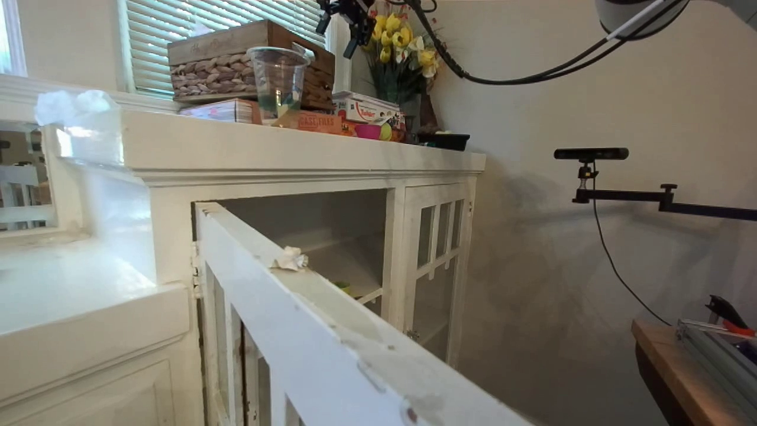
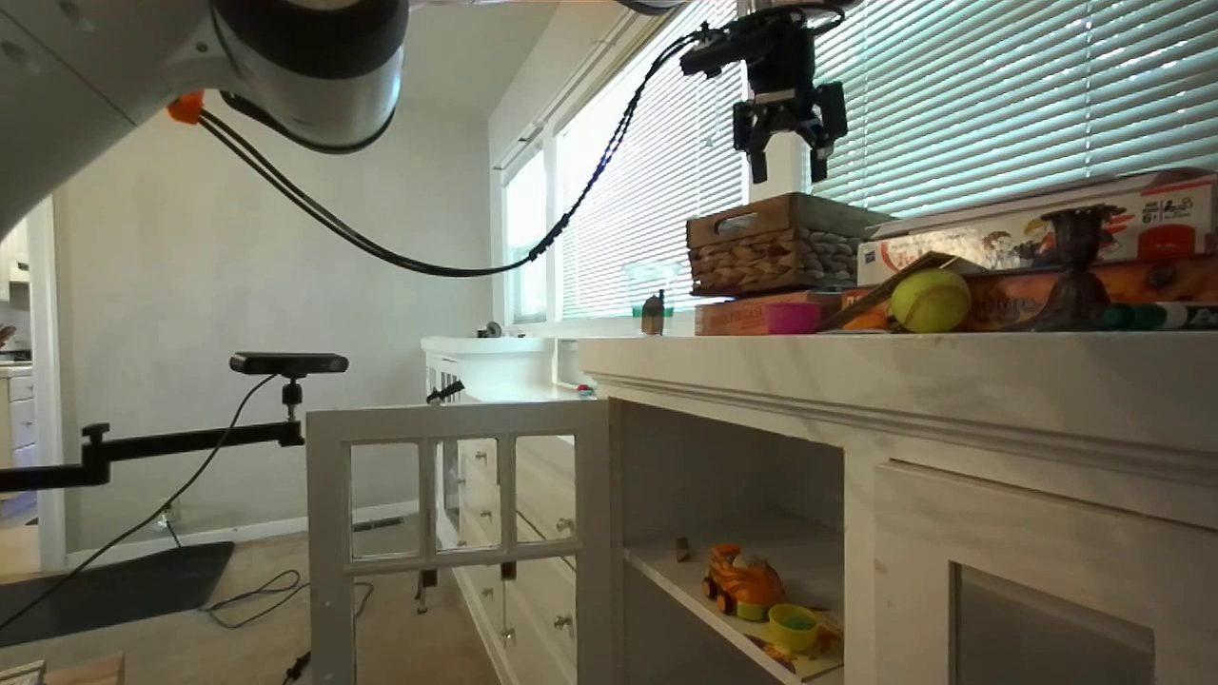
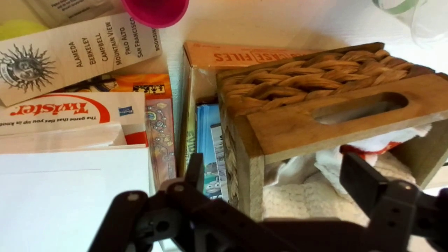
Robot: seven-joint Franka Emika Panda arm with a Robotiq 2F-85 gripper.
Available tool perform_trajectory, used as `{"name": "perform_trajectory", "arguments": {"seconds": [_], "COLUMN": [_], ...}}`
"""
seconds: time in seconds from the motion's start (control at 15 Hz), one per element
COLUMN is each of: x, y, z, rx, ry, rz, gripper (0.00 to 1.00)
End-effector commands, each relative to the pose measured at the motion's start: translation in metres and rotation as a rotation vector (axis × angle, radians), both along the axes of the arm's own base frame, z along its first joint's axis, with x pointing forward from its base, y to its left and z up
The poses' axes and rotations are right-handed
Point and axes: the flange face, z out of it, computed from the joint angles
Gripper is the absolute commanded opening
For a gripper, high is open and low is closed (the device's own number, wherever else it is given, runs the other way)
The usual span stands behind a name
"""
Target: Move the wooden basket to the right
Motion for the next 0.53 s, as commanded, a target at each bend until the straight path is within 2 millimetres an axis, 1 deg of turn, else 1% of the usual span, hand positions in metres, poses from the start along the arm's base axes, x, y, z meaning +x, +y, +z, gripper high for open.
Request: {"name": "perform_trajectory", "arguments": {"seconds": [0.0, 0.27, 0.47], "x": [0.0069, 0.0133, 0.0150], "y": [-0.0056, -0.0070, -0.0066], "z": [-0.0120, -0.0199, -0.0166], "rx": [-0.033, -0.071, -0.080], "ry": [-0.017, -0.037, -0.065], "rz": [0.090, 0.151, 0.163], "gripper": [1.00, 1.00, 1.00]}}
